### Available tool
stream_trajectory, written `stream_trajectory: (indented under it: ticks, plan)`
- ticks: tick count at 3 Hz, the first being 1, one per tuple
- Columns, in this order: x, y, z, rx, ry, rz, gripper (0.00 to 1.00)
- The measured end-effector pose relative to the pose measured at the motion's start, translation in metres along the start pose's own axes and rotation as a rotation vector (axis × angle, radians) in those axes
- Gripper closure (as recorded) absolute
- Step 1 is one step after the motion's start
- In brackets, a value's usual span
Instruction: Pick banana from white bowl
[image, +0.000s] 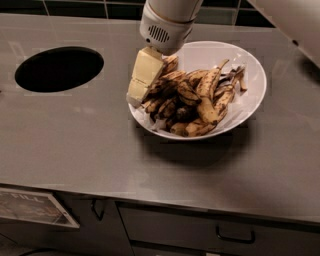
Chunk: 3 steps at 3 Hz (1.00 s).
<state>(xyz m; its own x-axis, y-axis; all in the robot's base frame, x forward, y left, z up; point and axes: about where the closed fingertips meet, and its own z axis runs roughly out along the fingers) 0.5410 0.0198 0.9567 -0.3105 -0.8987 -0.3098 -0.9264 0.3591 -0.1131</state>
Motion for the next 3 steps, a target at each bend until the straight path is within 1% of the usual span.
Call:
stream_trajectory:
  ticks: [1, 3]
  plan:
    - [-0.0062, 0.0039, 0.023, -0.008, -0.005, -0.022, 0.0]
    - [0.001, 0.0058, 0.0323, 0.004, -0.008, -0.006, 0.0]
